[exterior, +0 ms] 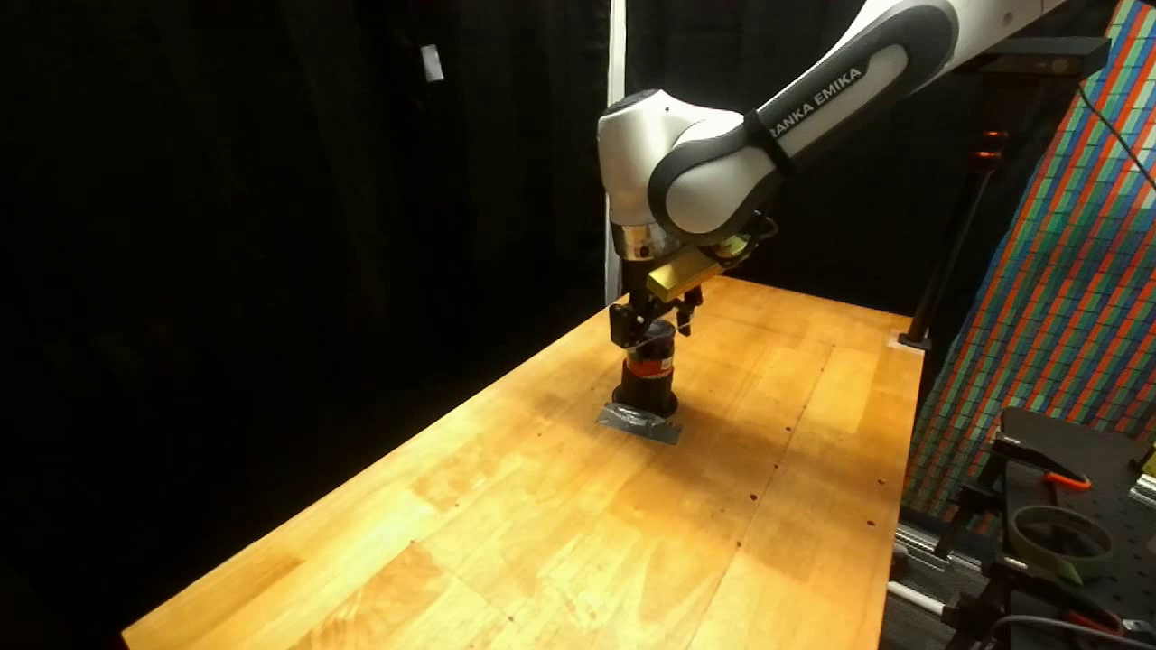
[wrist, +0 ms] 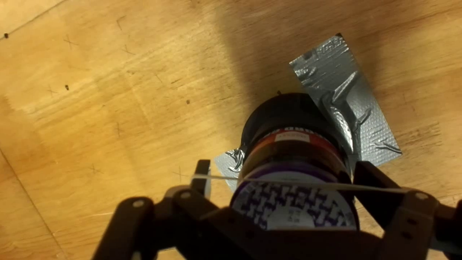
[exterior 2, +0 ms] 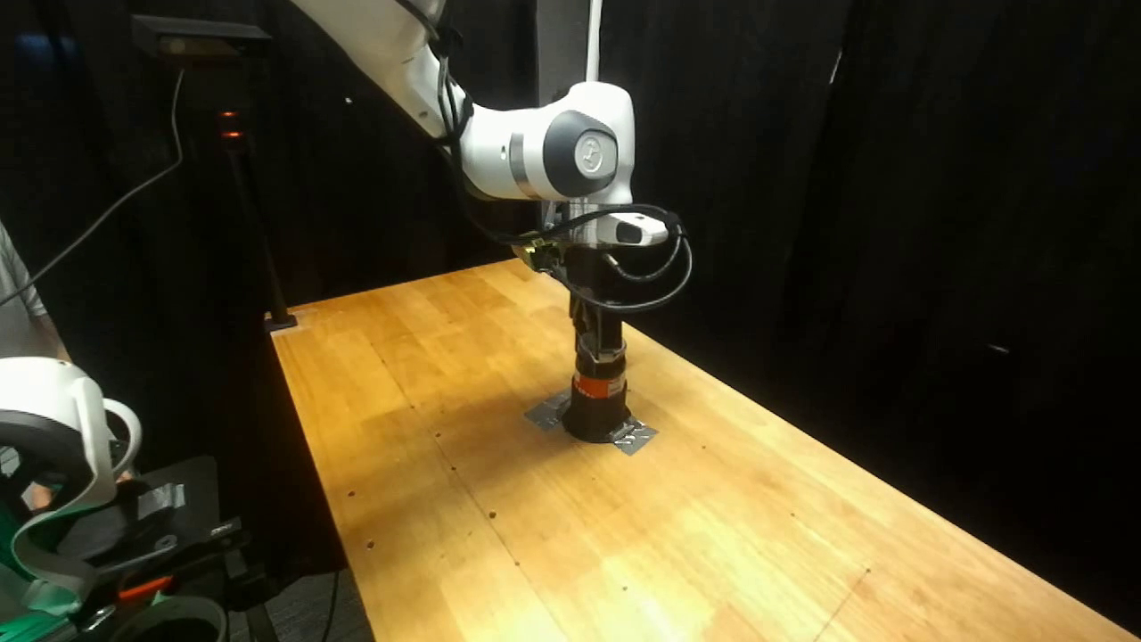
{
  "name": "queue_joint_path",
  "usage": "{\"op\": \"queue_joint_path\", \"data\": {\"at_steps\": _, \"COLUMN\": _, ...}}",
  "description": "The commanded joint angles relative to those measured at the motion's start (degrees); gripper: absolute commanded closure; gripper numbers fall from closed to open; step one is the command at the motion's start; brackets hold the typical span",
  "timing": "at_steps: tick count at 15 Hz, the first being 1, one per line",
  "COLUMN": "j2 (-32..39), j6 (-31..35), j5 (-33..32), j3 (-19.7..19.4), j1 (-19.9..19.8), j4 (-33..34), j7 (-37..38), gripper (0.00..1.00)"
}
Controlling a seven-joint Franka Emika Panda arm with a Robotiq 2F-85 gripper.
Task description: Put the rubber band on the cup
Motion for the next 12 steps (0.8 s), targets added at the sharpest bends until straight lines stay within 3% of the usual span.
{"op": "queue_joint_path", "data": {"at_steps": 1, "j2": -2.31, "j6": 3.68, "j5": -1.30, "j3": -0.90, "j1": -0.22, "j4": -5.58, "j7": -0.66, "gripper": 0.00}}
{"op": "queue_joint_path", "data": {"at_steps": 6, "j2": -3.69, "j6": 9.99, "j5": -1.22, "j3": -1.84, "j1": -0.60, "j4": -10.07, "j7": -0.27, "gripper": 0.00}}
{"op": "queue_joint_path", "data": {"at_steps": 12, "j2": -10.36, "j6": 13.53, "j5": -0.48, "j3": -1.33, "j1": -0.93, "j4": -19.51, "j7": -1.50, "gripper": 0.00}}
